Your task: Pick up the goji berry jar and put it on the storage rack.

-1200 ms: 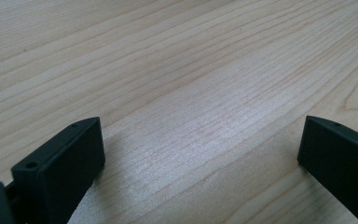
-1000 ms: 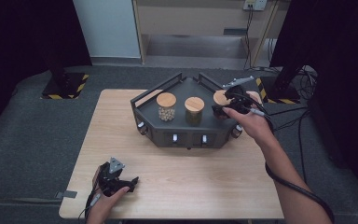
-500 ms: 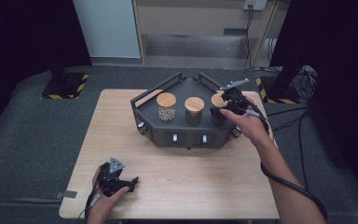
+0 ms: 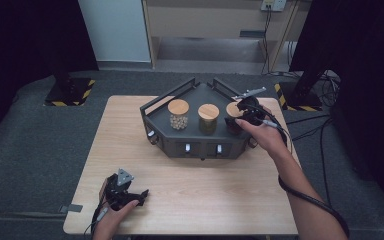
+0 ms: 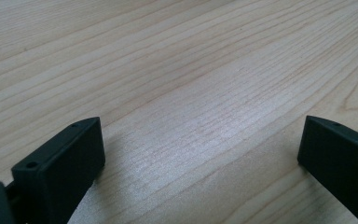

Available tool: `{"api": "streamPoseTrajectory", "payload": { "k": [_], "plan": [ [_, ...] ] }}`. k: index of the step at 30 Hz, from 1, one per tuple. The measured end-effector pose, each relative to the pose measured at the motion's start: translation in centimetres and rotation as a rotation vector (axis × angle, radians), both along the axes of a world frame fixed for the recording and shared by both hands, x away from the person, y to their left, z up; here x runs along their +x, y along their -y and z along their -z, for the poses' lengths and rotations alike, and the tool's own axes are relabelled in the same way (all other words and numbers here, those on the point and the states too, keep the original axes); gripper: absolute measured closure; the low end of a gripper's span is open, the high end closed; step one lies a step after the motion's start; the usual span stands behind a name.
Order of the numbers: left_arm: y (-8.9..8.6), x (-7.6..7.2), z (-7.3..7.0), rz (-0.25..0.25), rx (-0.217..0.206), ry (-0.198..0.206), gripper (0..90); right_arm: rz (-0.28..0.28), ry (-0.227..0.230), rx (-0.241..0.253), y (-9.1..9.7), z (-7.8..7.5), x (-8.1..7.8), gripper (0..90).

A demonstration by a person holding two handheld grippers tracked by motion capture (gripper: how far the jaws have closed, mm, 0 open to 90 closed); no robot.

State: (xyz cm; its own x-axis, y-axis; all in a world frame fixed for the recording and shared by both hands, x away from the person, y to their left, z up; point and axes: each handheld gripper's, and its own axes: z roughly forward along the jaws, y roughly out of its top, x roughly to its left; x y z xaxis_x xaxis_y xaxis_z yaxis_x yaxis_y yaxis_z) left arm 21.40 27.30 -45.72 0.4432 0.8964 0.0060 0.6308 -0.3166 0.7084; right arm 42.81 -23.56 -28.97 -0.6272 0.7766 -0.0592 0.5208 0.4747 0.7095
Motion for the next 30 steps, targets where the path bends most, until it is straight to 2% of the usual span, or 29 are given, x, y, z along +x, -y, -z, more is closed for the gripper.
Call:
{"api": "streamPoseTrajectory", "payload": {
  "k": [14, 23, 30],
  "plan": [
    [0.0, 0.0, 0.0, -0.001, 0.000, 0.000, 0.0, 0.005, 0.001, 0.010, -0.1, 0.6, 0.0, 26.2],
    [0.0, 0.0, 0.0, -0.002, 0.001, 0.000, 0.0, 0.014, -0.003, 0.059, 1.0, 1.2, -0.1, 26.1],
    [0.0, 0.0, 0.0, -0.002, 0.001, 0.000, 0.0, 0.027, 0.011, 0.083, 1.3, 1.8, -0.5, 26.1]
  ]
}}
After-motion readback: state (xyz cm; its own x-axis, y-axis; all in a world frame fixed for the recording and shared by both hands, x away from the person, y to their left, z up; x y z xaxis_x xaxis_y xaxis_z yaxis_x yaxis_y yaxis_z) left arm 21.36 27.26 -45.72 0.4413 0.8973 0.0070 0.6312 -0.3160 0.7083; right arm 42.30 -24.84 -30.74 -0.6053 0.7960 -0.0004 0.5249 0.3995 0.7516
